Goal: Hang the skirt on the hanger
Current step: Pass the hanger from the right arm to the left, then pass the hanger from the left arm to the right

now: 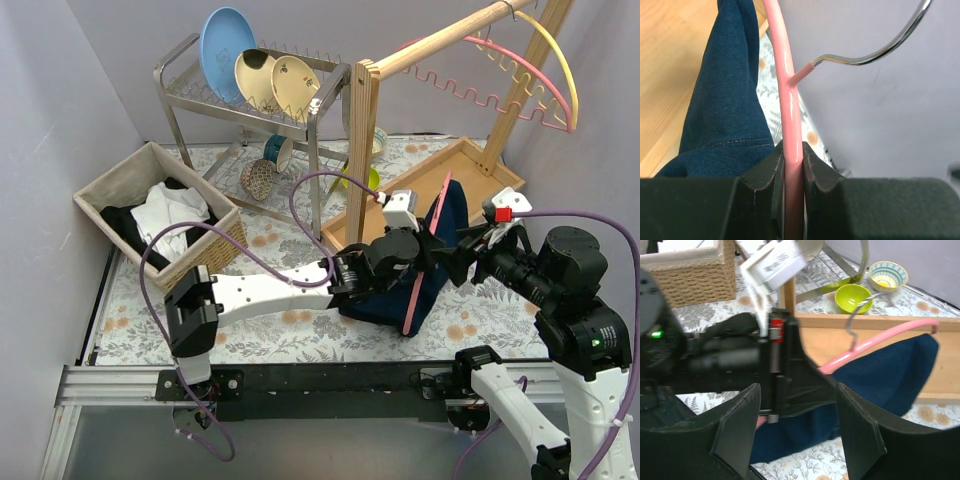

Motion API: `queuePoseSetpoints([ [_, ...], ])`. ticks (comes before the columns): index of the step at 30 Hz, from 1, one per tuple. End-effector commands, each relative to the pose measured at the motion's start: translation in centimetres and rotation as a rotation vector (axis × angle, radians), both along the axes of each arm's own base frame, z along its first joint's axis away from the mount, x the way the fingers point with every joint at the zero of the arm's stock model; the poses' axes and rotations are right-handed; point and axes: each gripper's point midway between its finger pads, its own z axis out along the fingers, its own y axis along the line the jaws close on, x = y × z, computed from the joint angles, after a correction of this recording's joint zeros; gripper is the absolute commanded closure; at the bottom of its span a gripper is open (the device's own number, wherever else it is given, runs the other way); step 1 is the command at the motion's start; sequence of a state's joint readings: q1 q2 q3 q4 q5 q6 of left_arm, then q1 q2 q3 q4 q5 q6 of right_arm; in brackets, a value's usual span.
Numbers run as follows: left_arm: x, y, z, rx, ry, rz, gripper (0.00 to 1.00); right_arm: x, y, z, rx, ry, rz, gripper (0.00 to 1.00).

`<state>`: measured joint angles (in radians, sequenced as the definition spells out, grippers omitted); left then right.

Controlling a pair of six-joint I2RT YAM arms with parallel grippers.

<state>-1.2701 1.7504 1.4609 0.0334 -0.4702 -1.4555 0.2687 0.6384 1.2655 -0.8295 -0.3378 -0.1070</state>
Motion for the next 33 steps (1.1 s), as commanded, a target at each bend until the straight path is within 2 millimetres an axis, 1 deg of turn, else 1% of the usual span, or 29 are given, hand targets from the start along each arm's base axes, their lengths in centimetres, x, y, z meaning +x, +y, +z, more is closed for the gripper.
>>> queuePoseSetpoints([
  [1,2.9,0.0,10.3,-0.265,-0.092,0.164,1.00,-1.3,0.6,0.9,0.014,-0.028,0.060,0.32],
  [2,3.3,-0.5,9.5,-0.249,-0.087,0.179,1.00,-1.5,0.4,0.7,0.008,-0.032,0.057,0.31],
  [3,3.7,-0.5,9.7,-0.252,-0.087,0.202,1.00,-1.3,0.2,-0.1,-0.003,-0.020,0.045,0.30],
  [4,4.1,-0.3,10.5,-0.267,-0.091,0.234,1.00,-1.3,0.0,-0.3,-0.009,-0.028,0.032,0.28],
  [6,4.7,-0.3,10.3,-0.272,-0.093,0.270,1.00,-1.3,-0.9,-0.4,-0.025,-0.053,-0.011,0.27],
  [8,5.2,-0.1,11.1,-0.297,-0.104,0.305,1.00,-1.3,-1.5,-0.6,-0.039,-0.064,-0.043,0.24],
  [9,5.5,-0.6,10.7,-0.288,-0.107,0.313,1.00,-1.3,-1.9,-0.7,-0.045,-0.069,-0.060,0.23],
  [10,5.8,-0.5,11.7,-0.305,-0.115,0.327,1.00,-1.2,-2.1,-0.9,-0.052,-0.068,-0.074,0.23],
  [11,6.1,-0.5,11.8,-0.307,-0.119,0.344,1.00,-1.3,-2.3,-0.9,-0.056,-0.076,-0.079,0.22],
  [12,6.4,-0.6,11.8,-0.310,-0.121,0.356,1.00,-1.3,-2.4,-1.3,-0.065,-0.071,-0.080,0.20],
  [13,6.7,-0.9,11.3,-0.299,-0.127,0.366,1.00,-1.4,-2.3,-1.6,-0.068,-0.065,-0.075,0.20],
  [14,7.0,-0.8,12.4,-0.327,-0.134,0.384,1.00,-1.5,-2.1,-2.3,-0.071,-0.054,-0.058,0.20],
  [15,7.3,-0.8,12.5,-0.333,-0.136,0.395,1.00,-1.8,-1.7,-2.8,-0.077,-0.044,-0.027,0.20],
  [16,7.6,-1.5,11.9,-0.320,-0.138,0.398,1.00,-1.9,-1.6,-3.2,-0.083,-0.038,-0.017,0.20],
  [17,7.8,-1.5,12.9,-0.339,-0.145,0.407,1.00,-2.1,-1.5,-3.9,-0.092,-0.031,-0.003,0.19],
  [18,8.1,-1.6,13.0,-0.342,-0.147,0.424,1.00,-1.9,-1.7,-4.3,-0.104,-0.028,-0.007,0.19],
  [19,8.2,-1.7,13.2,-0.345,-0.150,0.431,1.00,-1.5,-1.9,-4.5,-0.116,-0.038,-0.023,0.19],
  [20,8.5,-2.0,12.9,-0.346,-0.155,0.438,1.00,-1.3,-2.2,-4.7,-0.127,-0.049,-0.038,0.19],
  [21,8.5,-2.0,13.9,-0.371,-0.159,0.449,1.00,-0.6,-2.8,-5.9,-0.149,-0.036,-0.076,0.19],
  [23,8.8,-2.1,14.3,-0.383,-0.161,0.461,1.00,0.2,-3.2,-6.1,-0.165,-0.067,-0.105,0.19],
  [24,8.8,-2.0,14.6,-0.396,-0.161,0.465,1.00,0.8,-3.4,-7.1,-0.176,-0.055,-0.119,0.19],
  [25,8.9,-2.0,14.9,-0.408,-0.161,0.468,1.00,1.4,-3.5,-6.6,-0.170,-0.093,-0.134,0.20],
  [26,8.9,-2.0,15.0,-0.415,-0.159,0.470,1.00,1.9,-3.6,-6.7,-0.172,-0.105,-0.150,0.21],
  [27,8.9,-1.9,15.3,-0.424,-0.157,0.473,1.00,2.5,-4.1,-7.6,-0.189,-0.100,-0.181,0.21],
  [28,8.9,-1.9,15.3,-0.426,-0.155,0.476,1.00,3.0,-4.3,-7.7,-0.195,-0.114,-0.199,0.24],
  [30,8.9,-1.7,15.6,-0.438,-0.152,0.479,1.00,4.3,-4.9,-7.4,-0.211,-0.161,-0.244,0.26],
  [31,8.9,-1.5,15.6,-0.442,-0.150,0.487,1.00,4.8,-5.1,-8.4,-0.226,-0.150,-0.254,0.29],
  [32,8.9,-1.4,15.7,-0.445,-0.151,0.487,1.00,5.4,-5.1,-8.1,-0.225,-0.173,-0.266,0.31],
  [33,8.9,-1.4,15.8,-0.453,-0.147,0.489,1.00,5.7,-5.4,-8.5,-0.237,-0.175,-0.280,0.34],
])
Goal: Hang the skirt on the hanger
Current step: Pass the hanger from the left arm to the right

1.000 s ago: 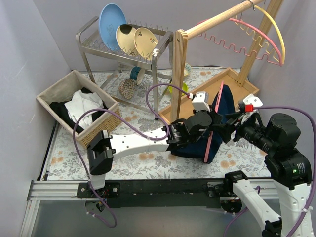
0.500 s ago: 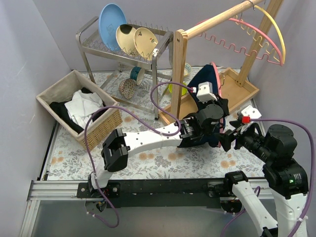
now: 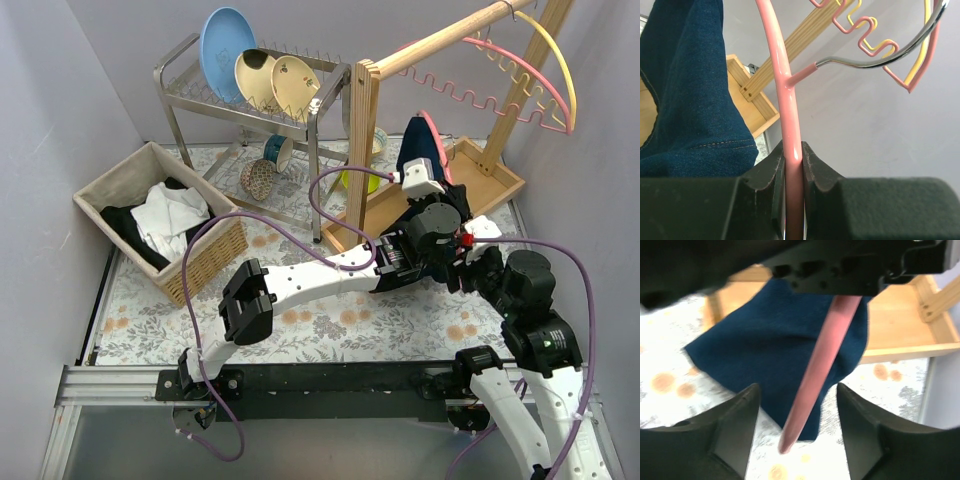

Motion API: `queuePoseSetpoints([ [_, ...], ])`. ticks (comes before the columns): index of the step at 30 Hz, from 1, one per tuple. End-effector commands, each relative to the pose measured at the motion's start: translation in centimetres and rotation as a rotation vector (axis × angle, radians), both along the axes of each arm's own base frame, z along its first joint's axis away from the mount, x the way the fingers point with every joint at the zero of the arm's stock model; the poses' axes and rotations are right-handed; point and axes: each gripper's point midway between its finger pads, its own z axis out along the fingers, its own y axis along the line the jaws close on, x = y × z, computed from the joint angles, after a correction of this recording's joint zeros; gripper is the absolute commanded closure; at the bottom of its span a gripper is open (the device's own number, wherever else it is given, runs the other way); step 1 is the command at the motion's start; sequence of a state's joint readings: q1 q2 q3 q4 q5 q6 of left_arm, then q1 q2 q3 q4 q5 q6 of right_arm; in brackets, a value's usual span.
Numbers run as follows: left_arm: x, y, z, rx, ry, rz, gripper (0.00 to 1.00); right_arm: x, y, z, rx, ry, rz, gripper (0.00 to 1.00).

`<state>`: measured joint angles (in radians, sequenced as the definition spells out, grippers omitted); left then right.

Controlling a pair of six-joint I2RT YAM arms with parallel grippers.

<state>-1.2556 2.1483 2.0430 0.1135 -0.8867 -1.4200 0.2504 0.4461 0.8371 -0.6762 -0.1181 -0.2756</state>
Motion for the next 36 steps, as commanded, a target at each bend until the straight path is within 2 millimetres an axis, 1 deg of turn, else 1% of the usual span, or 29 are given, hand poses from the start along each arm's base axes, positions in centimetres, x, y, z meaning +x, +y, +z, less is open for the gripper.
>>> queuePoseSetpoints([
  [1,-0.2,3.1,9.0,-0.240,-0.062,0.053,1.00,3.1,-1.3,1.3,-0.039,-0.147,-0.091,0.40],
  [2,-0.3,3.2,9.2,-0.246,-0.062,0.054,1.00,3.3,-1.3,1.3,-0.037,-0.158,-0.091,0.43],
  [3,-0.2,3.2,9.0,-0.246,-0.060,0.058,1.00,3.7,-1.9,1.6,-0.048,-0.178,-0.128,0.47],
  [4,-0.3,3.3,9.1,-0.255,-0.057,0.057,1.00,3.8,-2.1,1.6,-0.051,-0.184,-0.138,0.55],
  [5,-0.3,3.4,9.0,-0.253,-0.056,0.062,1.00,4.0,-2.4,1.5,-0.056,-0.185,-0.156,0.60],
  [6,-0.2,3.5,8.9,-0.253,-0.055,0.065,1.00,4.0,-2.4,1.7,-0.056,-0.191,-0.159,0.67],
  [7,-0.3,3.7,9.1,-0.261,-0.057,0.066,1.00,3.9,-2.5,1.8,-0.061,-0.198,-0.161,0.81],
  [9,-0.2,3.7,8.9,-0.259,-0.056,0.069,1.00,3.8,-2.6,2.2,-0.060,-0.211,-0.164,0.96],
  [10,-0.2,3.8,9.0,-0.259,-0.057,0.071,1.00,3.6,-2.7,2.4,-0.060,-0.215,-0.167,0.99],
  [14,-0.3,4.0,9.2,-0.254,-0.063,0.069,1.00,2.6,-3.3,4.1,-0.038,-0.255,-0.192,0.99],
  [15,-0.3,4.0,9.0,-0.253,-0.063,0.068,1.00,2.3,-3.4,5.1,-0.024,-0.271,-0.196,0.99],
  [17,-0.5,4.1,9.2,-0.253,-0.068,0.061,0.99,1.8,-3.3,5.6,-0.003,-0.260,-0.190,0.99],
  [18,-0.6,4.5,9.8,-0.260,-0.072,0.059,0.91,1.4,-3.2,6.5,0.009,-0.272,-0.186,0.99],
  [19,-0.7,4.3,9.6,-0.253,-0.078,0.045,0.82,1.2,-3.1,6.8,0.017,-0.273,-0.180,0.99],
  [20,-0.8,4.5,9.8,-0.253,-0.083,0.042,0.67,0.9,-3.0,6.7,0.022,-0.257,-0.174,0.99],
  [21,-1.0,4.9,10.5,-0.254,-0.093,0.036,0.59,0.7,-2.7,6.8,0.029,-0.253,-0.158,0.99],
  [22,-1.2,4.9,10.5,-0.248,-0.101,0.023,0.53,0.4,-2.7,7.4,0.036,-0.260,-0.153,0.99],
  [23,-1.4,4.9,10.6,-0.243,-0.106,0.014,0.45,0.2,-2.6,7.4,0.036,-0.249,-0.146,0.99],
  [25,-1.7,5.5,11.3,-0.239,-0.120,0.003,0.40,-0.2,-2.8,8.1,0.042,-0.261,-0.151,0.99],
  [27,-2.0,5.7,11.7,-0.230,-0.131,-0.016,0.38,-0.6,-2.8,8.1,0.043,-0.252,-0.150,0.99],
  [28,-2.3,6.0,12.3,-0.234,-0.141,-0.023,0.38,-0.8,-2.8,8.2,0.048,-0.256,-0.148,0.99],
  [29,-2.4,6.0,12.0,-0.223,-0.142,-0.030,0.38,-0.9,-2.7,8.2,0.052,-0.253,-0.138,0.99],
  [30,-2.5,6.0,12.1,-0.221,-0.144,-0.038,0.39,-0.9,-2.8,7.9,0.054,-0.248,-0.145,0.99],
  [31,-2.5,6.2,12.3,-0.214,-0.148,-0.036,0.39,-1.0,-2.4,7.8,0.062,-0.245,-0.123,0.99],
  [34,-2.7,6.4,11.9,-0.196,-0.149,-0.042,0.38,-1.1,-2.3,7.4,0.065,-0.234,-0.118,0.99],
  [35,-2.7,6.7,11.8,-0.190,-0.148,-0.043,0.37,-1.2,-2.0,7.5,0.072,-0.237,-0.101,0.99],
  [36,-2.7,6.8,11.5,-0.181,-0.145,-0.036,0.33,-1.3,-1.8,7.3,0.074,-0.233,-0.093,0.99],
])
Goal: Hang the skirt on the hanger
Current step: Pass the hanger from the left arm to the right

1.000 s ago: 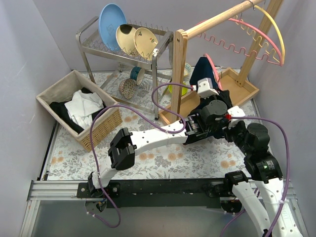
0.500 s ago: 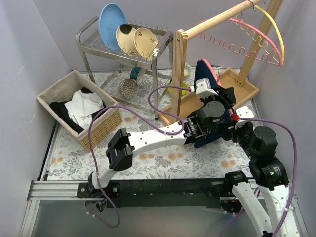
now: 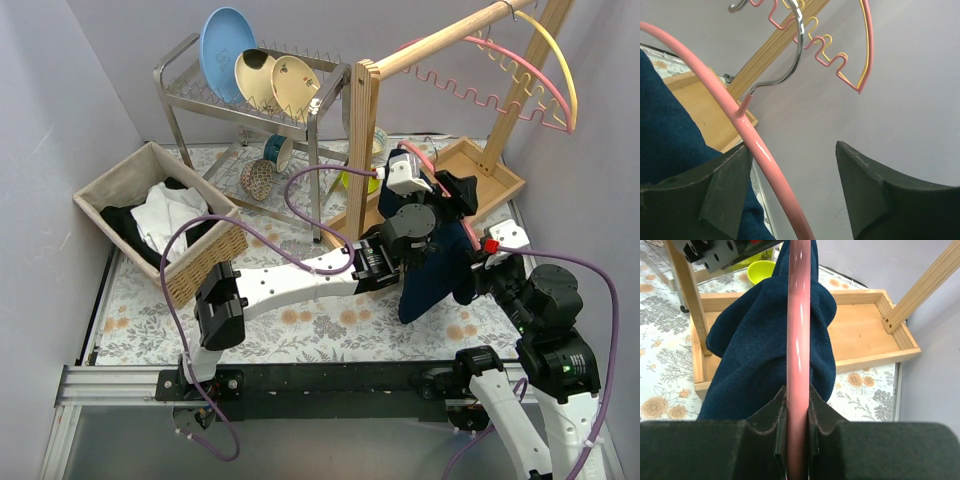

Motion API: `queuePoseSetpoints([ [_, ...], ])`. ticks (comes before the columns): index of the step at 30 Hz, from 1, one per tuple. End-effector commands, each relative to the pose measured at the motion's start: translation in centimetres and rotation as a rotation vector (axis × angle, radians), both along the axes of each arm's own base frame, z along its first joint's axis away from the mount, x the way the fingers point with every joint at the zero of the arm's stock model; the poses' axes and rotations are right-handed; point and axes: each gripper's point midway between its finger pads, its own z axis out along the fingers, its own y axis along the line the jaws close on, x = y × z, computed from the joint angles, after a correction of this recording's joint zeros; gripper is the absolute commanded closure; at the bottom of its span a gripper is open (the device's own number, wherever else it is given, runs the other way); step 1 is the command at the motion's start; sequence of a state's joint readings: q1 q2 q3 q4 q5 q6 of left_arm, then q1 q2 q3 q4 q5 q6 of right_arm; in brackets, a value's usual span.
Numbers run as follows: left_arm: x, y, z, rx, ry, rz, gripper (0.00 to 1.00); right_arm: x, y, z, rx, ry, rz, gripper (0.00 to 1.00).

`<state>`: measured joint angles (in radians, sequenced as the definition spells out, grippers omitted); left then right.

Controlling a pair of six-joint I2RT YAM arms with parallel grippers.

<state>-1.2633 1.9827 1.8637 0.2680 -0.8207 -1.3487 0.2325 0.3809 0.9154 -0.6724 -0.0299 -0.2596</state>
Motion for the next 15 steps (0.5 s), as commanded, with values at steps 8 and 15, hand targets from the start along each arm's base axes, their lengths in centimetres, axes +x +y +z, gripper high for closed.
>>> queuePoseSetpoints([
  [8,-1.2,4.9,6.5,-0.066,-0.071,-0.001,0.10,-0.6,0.7,3.1,0.048,-0.092,0.043,0.99],
  [15,-2.2,3.8,4.5,0.025,-0.021,-0.091,0.02,-0.5,0.9,5.1,0.058,-0.127,0.047,0.99],
])
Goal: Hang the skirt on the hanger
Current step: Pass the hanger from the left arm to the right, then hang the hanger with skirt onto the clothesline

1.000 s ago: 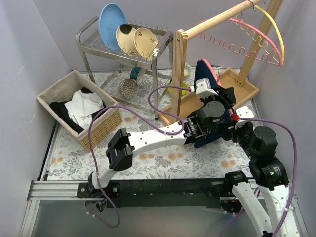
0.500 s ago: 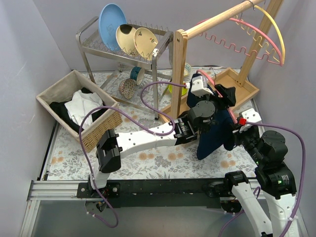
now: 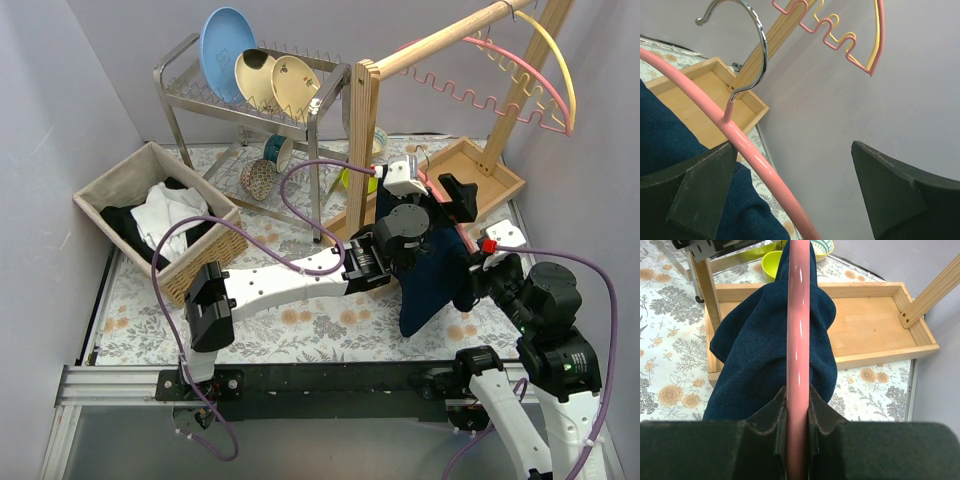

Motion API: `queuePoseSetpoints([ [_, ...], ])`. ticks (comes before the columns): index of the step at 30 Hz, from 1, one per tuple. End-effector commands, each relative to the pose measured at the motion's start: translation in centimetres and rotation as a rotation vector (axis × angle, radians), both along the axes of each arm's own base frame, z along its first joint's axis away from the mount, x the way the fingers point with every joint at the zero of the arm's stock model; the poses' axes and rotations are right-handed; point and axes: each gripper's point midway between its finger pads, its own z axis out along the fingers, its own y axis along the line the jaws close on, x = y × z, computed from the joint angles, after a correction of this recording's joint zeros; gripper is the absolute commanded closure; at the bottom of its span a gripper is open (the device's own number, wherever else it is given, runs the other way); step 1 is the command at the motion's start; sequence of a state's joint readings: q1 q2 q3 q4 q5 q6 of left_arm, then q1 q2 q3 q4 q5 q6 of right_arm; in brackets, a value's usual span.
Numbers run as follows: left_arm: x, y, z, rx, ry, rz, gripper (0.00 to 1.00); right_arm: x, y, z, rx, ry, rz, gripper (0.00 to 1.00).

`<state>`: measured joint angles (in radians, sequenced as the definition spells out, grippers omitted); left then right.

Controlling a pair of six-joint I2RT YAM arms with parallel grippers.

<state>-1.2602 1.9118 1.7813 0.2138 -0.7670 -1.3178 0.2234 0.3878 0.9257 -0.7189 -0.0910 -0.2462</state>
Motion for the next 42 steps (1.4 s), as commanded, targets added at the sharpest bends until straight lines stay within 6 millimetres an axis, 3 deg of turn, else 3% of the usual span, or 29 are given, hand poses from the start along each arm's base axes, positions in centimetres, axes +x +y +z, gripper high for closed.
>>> queuePoseSetpoints([
  [1,-1.6,2.8,5.1,-0.061,-0.008,-0.061,0.02,0.2,0.0,6.3,0.048,-0.185,-0.007,0.99],
  [17,-5.2,5.3,3.0,-0.040,0.085,-0.220,0.02,0.7,0.2,9.7,0.080,-0.245,-0.003,0.99],
  [21,-8.1,5.7,3.8,0.033,0.015,-0.380,0.02,0.8,0.4,11.9,0.083,-0.278,0.004,0.99],
  [24,-10.6,6.1,3.4,0.099,-0.042,-0.516,0.02,0.9,0.4,14.0,0.090,-0.308,0.006,0.99],
  [26,-12.4,7.6,4.2,0.112,-0.096,-0.587,0.02,0.5,0.4,15.8,0.098,-0.341,0.010,0.99],
  [27,-12.8,8.5,3.5,0.142,-0.086,-0.595,0.02,0.8,0.5,15.9,0.096,-0.334,0.013,0.99],
  [28,-13.3,10.0,4.7,0.137,-0.121,-0.598,0.02,0.7,0.6,16.5,0.102,-0.343,0.019,0.99],
  [36,-13.9,16.5,2.2,0.244,-0.117,-0.527,0.02,-0.8,0.2,21.6,0.116,-0.417,0.017,0.99],
  [42,-14.4,18.8,0.3,0.237,-0.093,-0.510,0.02,-2.5,-1.1,24.2,0.115,-0.468,-0.032,0.99],
])
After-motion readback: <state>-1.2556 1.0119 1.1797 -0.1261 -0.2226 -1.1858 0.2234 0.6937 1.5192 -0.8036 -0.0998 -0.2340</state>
